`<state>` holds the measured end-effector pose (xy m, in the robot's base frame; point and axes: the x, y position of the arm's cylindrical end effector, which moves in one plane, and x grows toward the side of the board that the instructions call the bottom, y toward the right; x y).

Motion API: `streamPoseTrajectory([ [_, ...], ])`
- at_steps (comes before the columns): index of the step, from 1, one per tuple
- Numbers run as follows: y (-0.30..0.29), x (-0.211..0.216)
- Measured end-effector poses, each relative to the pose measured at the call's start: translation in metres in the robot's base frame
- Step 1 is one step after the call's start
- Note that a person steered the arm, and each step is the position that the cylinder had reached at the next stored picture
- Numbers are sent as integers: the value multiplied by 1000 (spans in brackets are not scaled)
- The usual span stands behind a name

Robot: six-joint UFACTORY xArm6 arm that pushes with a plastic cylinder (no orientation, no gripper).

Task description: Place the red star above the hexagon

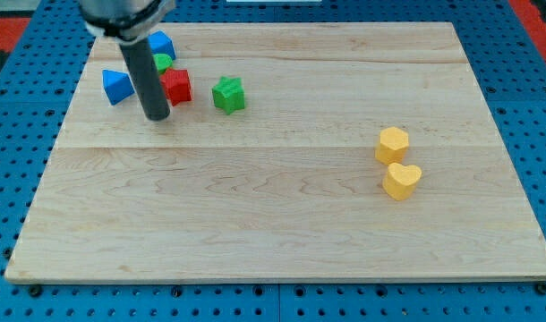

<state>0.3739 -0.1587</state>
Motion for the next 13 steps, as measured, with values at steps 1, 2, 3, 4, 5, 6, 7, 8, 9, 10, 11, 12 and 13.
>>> streamPoseTrajectory([
  [1,0,-21],
  [2,19,-61],
  [3,86,-92],
  [4,138,-97],
  [5,84,-96],
  [6,75,-115],
  [7,108,-132],
  [8,120,-152],
  [9,153,-170],
  [10,215,-142],
  [11,259,-104],
  [12,277,-72],
  [13,257,-100],
])
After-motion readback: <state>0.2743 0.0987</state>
